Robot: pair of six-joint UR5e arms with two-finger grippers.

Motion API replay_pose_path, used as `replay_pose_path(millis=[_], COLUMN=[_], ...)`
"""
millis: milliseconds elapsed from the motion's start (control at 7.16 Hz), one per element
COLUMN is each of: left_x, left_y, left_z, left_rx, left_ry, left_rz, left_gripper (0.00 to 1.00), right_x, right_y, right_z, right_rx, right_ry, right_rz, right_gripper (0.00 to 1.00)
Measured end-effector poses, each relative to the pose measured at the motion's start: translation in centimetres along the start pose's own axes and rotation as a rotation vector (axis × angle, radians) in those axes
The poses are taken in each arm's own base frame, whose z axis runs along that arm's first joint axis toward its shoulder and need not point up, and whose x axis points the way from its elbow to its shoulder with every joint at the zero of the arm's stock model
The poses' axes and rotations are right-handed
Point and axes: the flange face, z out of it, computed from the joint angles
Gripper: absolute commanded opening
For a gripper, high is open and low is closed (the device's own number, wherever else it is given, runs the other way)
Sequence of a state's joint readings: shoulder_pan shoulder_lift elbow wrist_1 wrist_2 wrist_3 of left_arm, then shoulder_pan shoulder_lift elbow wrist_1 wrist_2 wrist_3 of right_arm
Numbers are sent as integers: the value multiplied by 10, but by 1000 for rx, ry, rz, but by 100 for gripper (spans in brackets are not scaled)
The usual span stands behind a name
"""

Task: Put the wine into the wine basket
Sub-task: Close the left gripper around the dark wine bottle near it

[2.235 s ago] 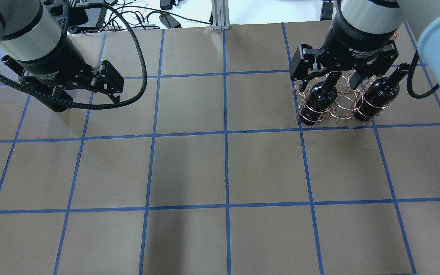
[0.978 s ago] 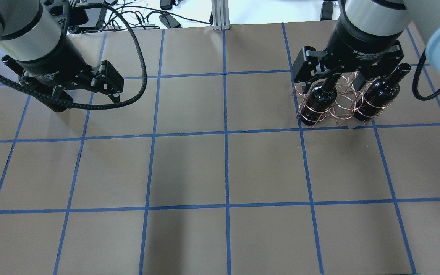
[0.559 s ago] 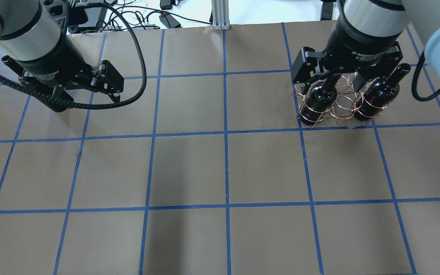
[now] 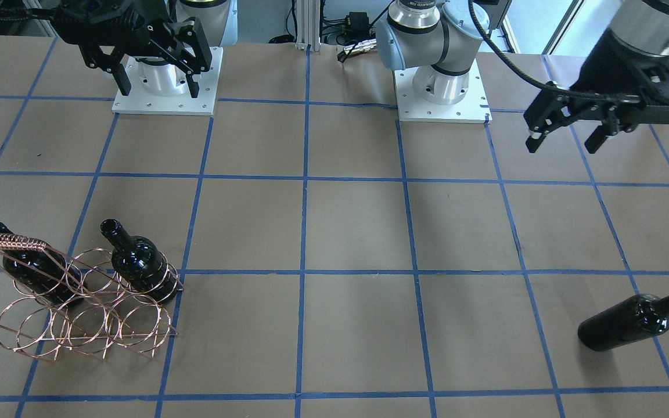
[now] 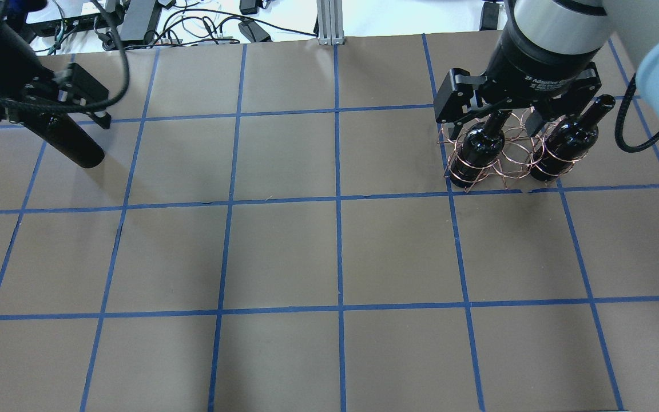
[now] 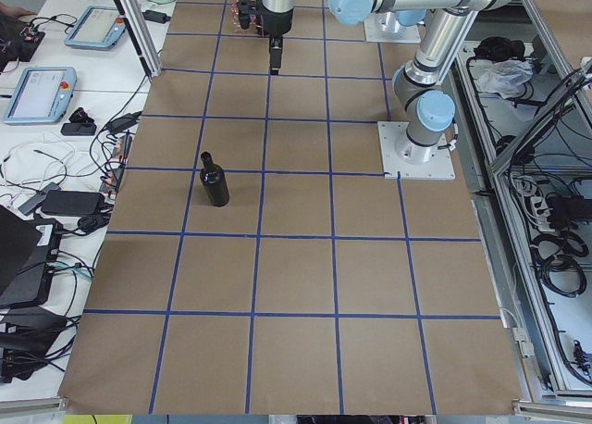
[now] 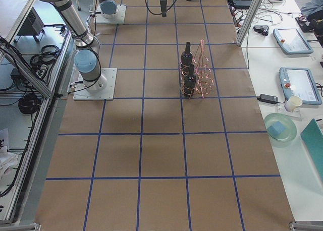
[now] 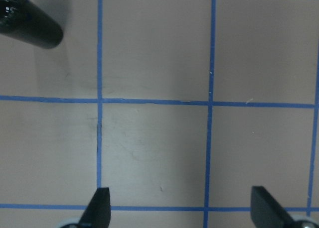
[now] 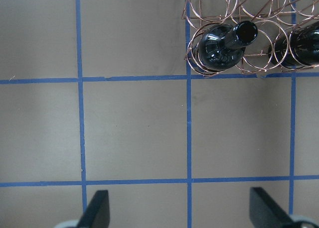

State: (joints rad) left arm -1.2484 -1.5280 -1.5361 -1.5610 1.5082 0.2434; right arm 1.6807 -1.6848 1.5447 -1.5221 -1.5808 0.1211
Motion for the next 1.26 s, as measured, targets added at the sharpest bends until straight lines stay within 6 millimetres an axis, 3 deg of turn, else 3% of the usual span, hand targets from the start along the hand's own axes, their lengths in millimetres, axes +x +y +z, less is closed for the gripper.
replay_pose_path(millis=[279, 698, 1257], left_x=[-60, -134, -176], left_y=[-38, -79, -130], left_z=[14, 58, 107], left_rx=[33, 67, 76], left_ry=[-19, -51, -64], left_rz=[3, 47, 118], left_gripper=[97, 99, 92], right_x=[0, -1, 0], right_y=[0, 0, -1], right_z=[0, 0, 1], right_rx=[1, 0, 1], right_ry=[-2, -2, 1], right_rz=[-3, -4, -5], right_gripper=[100, 100, 100])
